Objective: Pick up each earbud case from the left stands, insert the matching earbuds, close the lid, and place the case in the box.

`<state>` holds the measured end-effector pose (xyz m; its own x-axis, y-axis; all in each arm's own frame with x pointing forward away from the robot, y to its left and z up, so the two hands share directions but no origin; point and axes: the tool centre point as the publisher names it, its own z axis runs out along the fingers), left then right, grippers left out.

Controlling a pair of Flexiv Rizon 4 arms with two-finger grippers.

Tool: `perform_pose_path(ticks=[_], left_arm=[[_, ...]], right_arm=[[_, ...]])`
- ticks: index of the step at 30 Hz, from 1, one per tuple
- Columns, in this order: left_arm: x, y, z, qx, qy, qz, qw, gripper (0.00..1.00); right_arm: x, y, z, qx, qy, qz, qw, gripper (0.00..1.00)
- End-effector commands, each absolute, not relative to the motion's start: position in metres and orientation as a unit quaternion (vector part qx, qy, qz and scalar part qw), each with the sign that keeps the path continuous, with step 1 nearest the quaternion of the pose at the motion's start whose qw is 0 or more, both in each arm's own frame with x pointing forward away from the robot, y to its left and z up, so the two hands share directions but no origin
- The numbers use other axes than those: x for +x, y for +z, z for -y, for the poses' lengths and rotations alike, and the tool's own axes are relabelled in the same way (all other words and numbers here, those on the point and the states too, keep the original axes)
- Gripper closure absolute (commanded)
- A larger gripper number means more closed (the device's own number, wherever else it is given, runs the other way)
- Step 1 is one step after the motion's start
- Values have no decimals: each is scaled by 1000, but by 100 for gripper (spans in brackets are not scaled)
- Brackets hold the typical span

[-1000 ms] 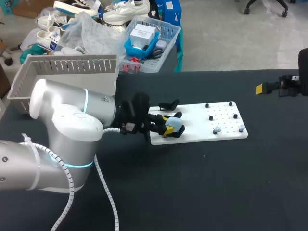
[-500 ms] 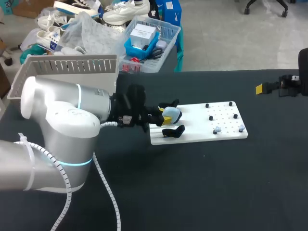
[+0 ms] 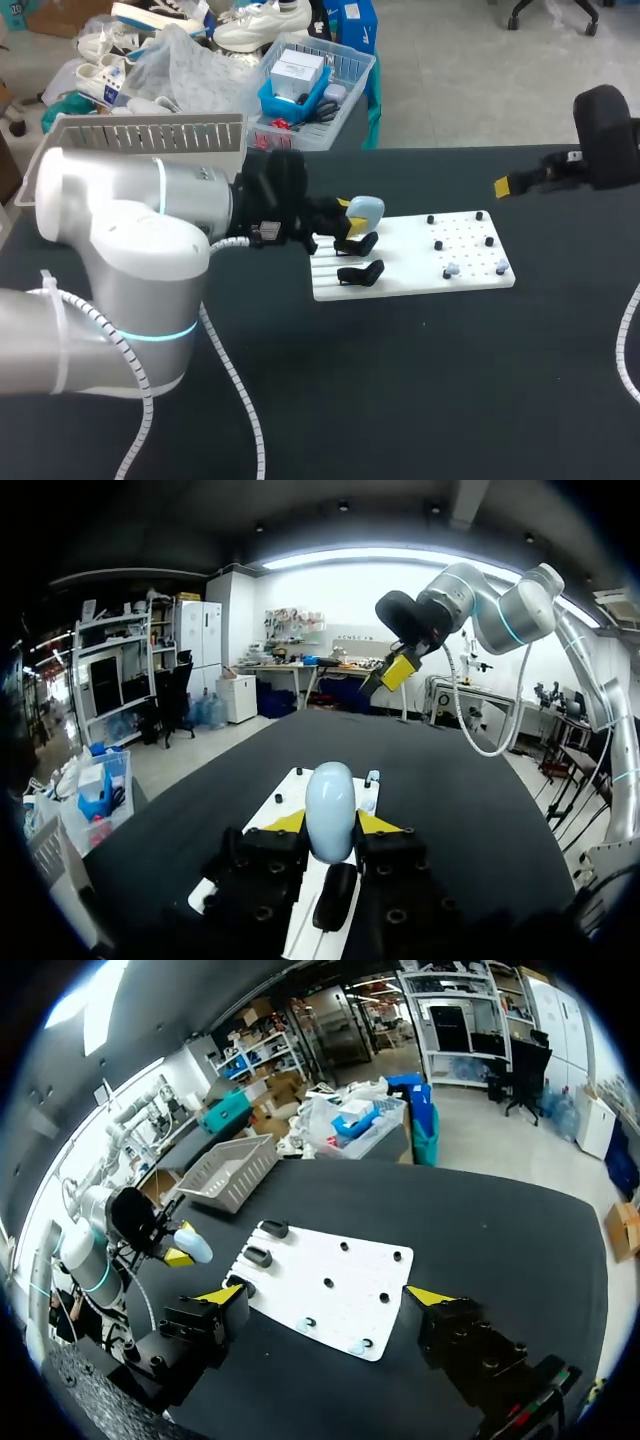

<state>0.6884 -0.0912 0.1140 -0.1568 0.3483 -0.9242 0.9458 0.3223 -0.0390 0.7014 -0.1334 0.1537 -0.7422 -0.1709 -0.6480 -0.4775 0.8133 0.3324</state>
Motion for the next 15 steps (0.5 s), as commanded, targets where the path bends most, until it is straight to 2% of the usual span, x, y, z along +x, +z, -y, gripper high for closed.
perform_pose_path(ticks=[1,15], left_arm=[[687,123,96,465,-332,-687,448,100],[689,142,132,453,-325,-690,461,100]], right_arm=[[696,152,129,-210,285,-884,306,0],[665,146,96,-266,309,-868,282,0]])
